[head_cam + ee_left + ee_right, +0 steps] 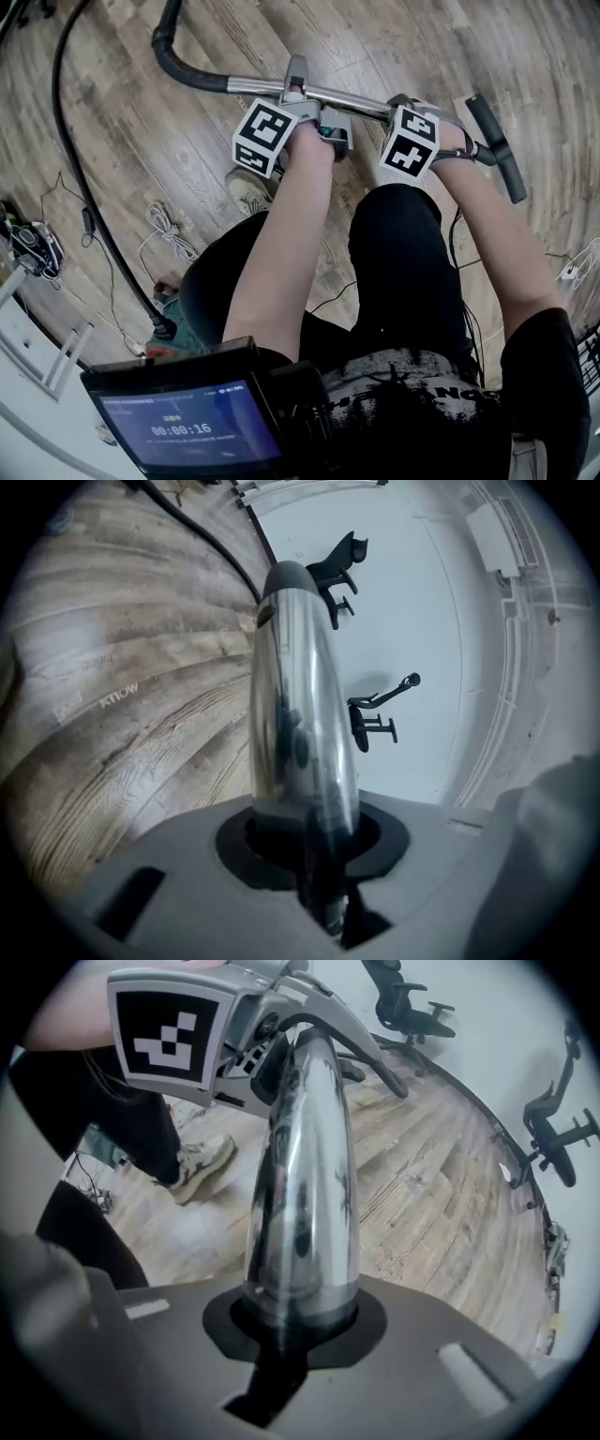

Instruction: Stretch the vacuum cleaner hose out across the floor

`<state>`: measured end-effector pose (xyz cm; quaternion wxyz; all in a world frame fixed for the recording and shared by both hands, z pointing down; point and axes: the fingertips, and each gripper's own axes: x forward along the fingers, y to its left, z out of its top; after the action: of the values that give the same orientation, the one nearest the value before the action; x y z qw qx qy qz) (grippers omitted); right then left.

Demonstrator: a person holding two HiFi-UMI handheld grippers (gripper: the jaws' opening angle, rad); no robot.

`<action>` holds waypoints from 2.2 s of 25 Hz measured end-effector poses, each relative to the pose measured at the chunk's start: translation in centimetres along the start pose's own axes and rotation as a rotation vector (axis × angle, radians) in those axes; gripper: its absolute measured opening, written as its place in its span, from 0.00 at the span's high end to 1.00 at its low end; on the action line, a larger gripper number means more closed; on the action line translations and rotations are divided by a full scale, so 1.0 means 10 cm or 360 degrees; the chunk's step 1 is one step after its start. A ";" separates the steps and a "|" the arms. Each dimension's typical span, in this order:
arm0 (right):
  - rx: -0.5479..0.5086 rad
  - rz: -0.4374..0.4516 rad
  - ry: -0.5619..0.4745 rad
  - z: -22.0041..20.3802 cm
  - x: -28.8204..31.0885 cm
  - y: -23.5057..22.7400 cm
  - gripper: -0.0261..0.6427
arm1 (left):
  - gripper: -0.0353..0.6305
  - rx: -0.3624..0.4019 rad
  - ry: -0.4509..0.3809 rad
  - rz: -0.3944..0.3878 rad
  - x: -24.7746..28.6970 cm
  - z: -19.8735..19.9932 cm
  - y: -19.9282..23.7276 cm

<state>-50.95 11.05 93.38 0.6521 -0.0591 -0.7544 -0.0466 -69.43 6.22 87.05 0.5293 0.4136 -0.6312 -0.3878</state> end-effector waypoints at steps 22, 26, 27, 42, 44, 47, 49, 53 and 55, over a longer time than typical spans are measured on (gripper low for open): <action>0.0123 0.0321 -0.0126 -0.65 -4.60 1.40 0.88 | 0.84 0.0130 0.0101 0.0123 -2.50 -0.88 -4.01; 0.0160 0.0300 -0.0123 -0.83 -4.94 1.44 0.88 | 0.84 0.0187 0.0131 0.0019 -2.60 -1.05 -4.42; 0.0172 0.0290 -0.0122 -0.80 -5.01 1.44 0.88 | 0.84 0.0192 0.0135 0.0010 -2.62 -1.01 -4.50; 0.0113 -0.0165 -0.0068 -0.57 -5.02 1.39 0.87 | 0.86 0.0104 0.0275 -0.0091 -2.77 -0.87 -4.42; 0.0117 -0.0146 -0.0060 -0.60 -5.01 1.38 0.87 | 0.86 0.0096 0.0282 -0.0090 -2.75 -0.90 -4.42; 0.0103 -0.0115 -0.0048 -0.67 -5.01 1.41 0.87 | 0.86 0.0079 0.0278 -0.0084 -2.75 -0.96 -4.37; 0.0100 -0.0110 -0.0034 -0.69 -5.01 1.40 0.87 | 0.86 0.0072 0.0276 -0.0087 -2.73 -0.97 -4.36; 0.0097 -0.0078 -0.0017 -0.76 -5.02 1.42 0.87 | 0.86 0.0048 0.0277 -0.0050 -2.73 -1.04 -4.34; 0.0079 -0.0057 -0.0018 -0.79 -5.04 1.41 0.87 | 0.86 0.0034 0.0267 -0.0024 -2.74 -1.07 -4.34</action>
<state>-33.91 22.41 44.60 0.6482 -0.0296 -0.7599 -0.0393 -51.37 15.72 38.76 0.5729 0.4550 -0.5856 -0.3490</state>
